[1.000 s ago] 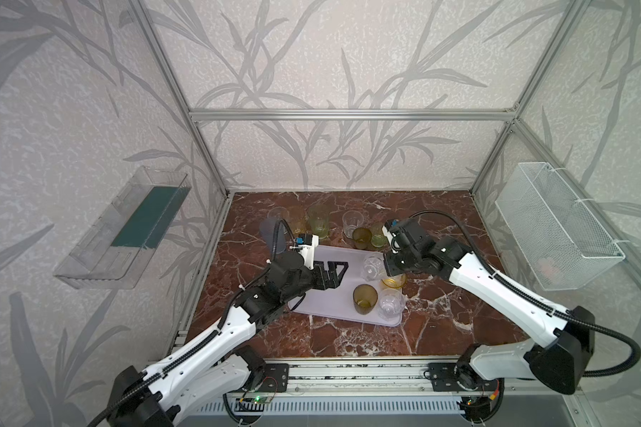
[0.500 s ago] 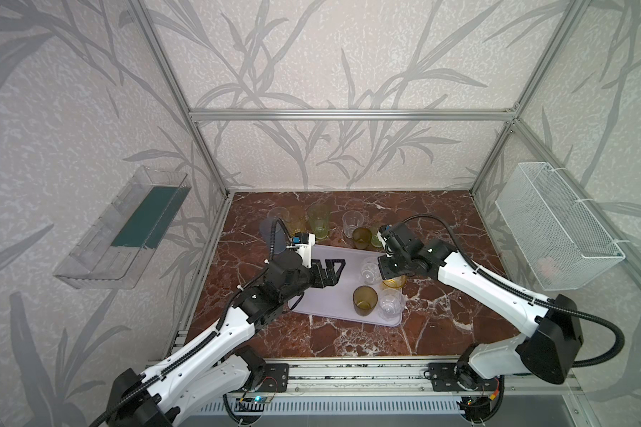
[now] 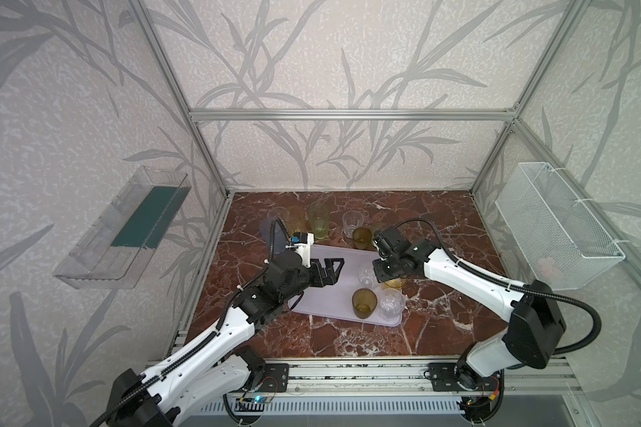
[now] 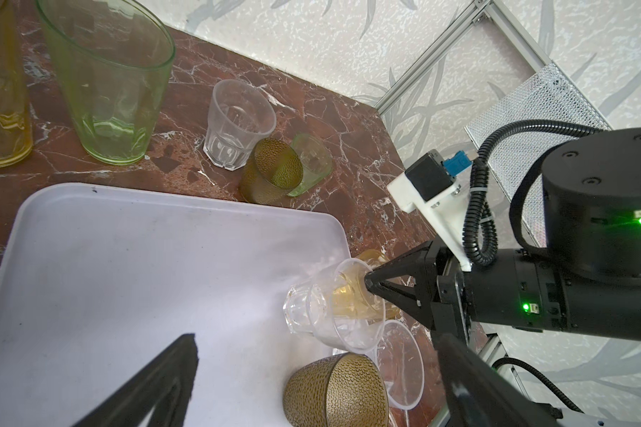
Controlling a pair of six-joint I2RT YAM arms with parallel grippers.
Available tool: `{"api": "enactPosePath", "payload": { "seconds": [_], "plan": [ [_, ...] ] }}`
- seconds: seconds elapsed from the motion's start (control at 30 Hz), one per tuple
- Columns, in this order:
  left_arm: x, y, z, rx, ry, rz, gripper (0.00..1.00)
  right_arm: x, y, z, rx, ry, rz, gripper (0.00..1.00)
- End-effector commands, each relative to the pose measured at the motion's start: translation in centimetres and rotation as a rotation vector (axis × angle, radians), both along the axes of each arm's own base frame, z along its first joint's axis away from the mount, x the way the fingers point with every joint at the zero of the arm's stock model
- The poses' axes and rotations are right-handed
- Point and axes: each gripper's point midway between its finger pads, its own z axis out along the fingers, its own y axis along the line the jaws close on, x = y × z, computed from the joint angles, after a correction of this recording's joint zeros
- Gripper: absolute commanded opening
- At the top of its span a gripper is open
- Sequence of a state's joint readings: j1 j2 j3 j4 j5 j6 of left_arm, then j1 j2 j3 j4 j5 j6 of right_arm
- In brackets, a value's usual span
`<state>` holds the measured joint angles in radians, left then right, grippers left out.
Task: Place the glasses into the tray
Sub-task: Place the glass on the tray.
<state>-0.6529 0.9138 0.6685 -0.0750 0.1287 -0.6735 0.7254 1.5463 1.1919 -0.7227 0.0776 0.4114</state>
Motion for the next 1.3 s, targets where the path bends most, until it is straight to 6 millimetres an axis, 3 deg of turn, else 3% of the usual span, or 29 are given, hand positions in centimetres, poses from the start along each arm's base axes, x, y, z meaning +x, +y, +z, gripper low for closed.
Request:
{"api": "enactPosePath", "payload": {
  "seconds": [0.0,0.4,0.67,0.8,0.9,1.27],
  "plan": [
    [0.0,0.5,0.0,0.005,-0.007,0.021,0.99,0.6,1.0,0.7,0.027,-0.019,0.001,0.07],
    [0.1,0.7,-0.2,0.013,-0.006,0.030,0.99,0.9,1.5,-0.4,0.014,0.008,0.006,0.13],
    [0.2,0.7,-0.1,0.011,-0.008,0.031,0.99,1.0,2.3,0.4,0.059,0.009,0.008,0.47],
    [0.3,0.8,-0.1,0.018,-0.009,0.036,0.99,1.0,2.9,2.0,0.106,-0.012,0.013,0.71],
    [0.5,0.9,-0.1,0.043,0.002,0.039,0.99,1.2,3.0,3.7,0.153,-0.059,0.013,0.83],
    [0.2,2.5,0.1,0.061,0.025,0.111,0.99,0.6,2.4,7.2,0.275,-0.191,0.019,0.92]
  ]
}}
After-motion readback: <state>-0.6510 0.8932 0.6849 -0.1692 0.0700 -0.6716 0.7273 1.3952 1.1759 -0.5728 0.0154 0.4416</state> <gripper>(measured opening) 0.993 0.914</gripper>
